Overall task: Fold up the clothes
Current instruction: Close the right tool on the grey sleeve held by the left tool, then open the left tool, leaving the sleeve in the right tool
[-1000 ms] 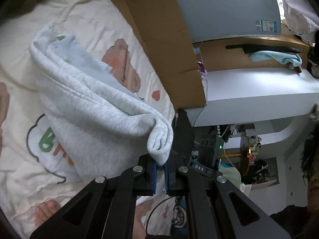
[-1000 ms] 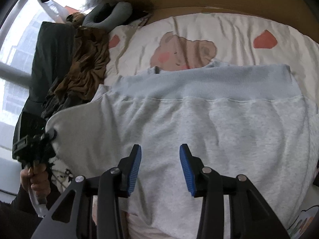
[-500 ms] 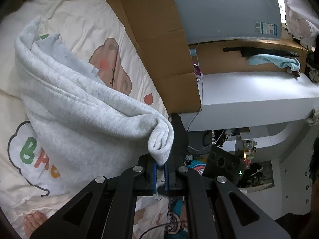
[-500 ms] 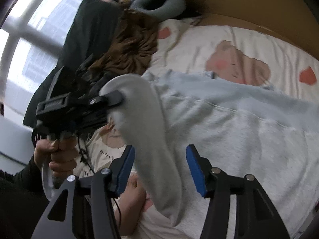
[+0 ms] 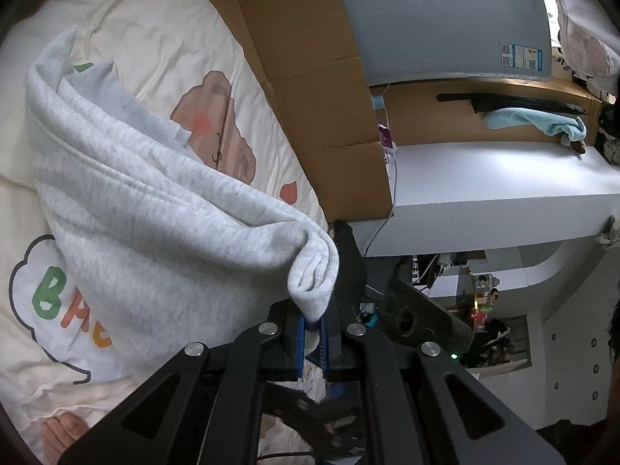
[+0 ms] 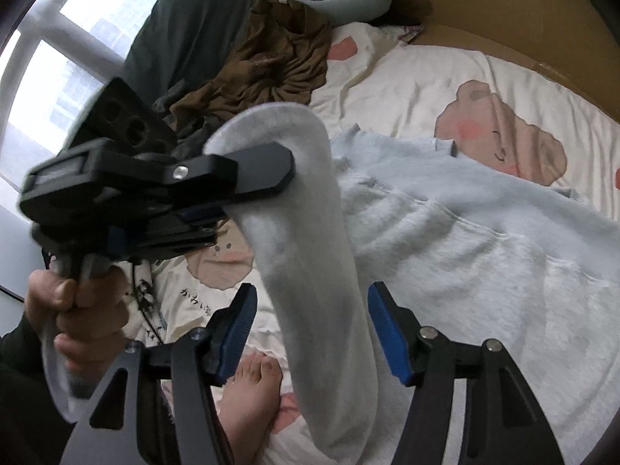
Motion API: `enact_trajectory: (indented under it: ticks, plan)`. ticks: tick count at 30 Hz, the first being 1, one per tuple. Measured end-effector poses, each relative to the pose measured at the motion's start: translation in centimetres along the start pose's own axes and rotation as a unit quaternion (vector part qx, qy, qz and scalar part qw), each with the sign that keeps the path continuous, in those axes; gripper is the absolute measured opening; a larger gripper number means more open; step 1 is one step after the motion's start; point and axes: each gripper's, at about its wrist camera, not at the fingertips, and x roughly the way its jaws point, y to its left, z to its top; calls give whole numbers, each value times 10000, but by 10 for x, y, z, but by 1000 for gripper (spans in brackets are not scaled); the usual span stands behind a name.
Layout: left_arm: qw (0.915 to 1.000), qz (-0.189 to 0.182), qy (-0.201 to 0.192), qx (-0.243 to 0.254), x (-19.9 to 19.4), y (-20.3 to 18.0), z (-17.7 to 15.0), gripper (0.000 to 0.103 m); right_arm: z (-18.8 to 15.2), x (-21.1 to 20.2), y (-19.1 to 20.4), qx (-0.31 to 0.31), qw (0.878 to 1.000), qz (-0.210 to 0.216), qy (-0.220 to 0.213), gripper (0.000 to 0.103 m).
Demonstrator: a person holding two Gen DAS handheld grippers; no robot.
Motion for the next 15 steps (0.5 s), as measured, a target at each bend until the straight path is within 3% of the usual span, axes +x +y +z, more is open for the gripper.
enact_trajectory:
  ticks: [1, 2, 3, 7, 8, 10, 11, 12, 13, 15]
  plan:
    - [10000, 12, -4, -2, 0, 0, 0, 5, 1, 4, -2, 64, 10000, 22, 6, 37]
    - [10000, 36, -7, -6, 0, 1, 1, 5, 1, 6, -4, 116, 9999, 36, 17, 14]
    - [10000, 43, -24, -26, -1, 2, 1, 5, 1, 6, -3, 97, 9999, 40, 11, 9]
    - [9999, -29, -33, -137, -8, 4, 4, 6, 1, 7, 1, 23, 10000, 54, -12, 9]
    - [9999, -56, -31, -149, -10, 4, 4, 12, 1, 7, 2, 5, 10000, 57, -17, 8]
    - [9999, -51, -71, -135, -17, 2, 6, 38, 1, 7, 5, -32, 10000, 64, -28, 8]
    - [9998, 4, -143, -117, -21, 1, 6, 71, 1, 7, 6, -50, 10000, 67, -34, 8]
    - [9997, 65, -226, -116, -26, 1, 7, 96, 1, 8, 7, -69, 9999, 67, -37, 8]
    - [9994, 96, -301, -148, -31, 3, 9, 102, 1, 8, 8, -91, 9999, 59, -34, 8]
    - [9988, 98, -415, -254, -41, 10, 13, 102, 1, 9, 10, -148, 9999, 39, -28, 8]
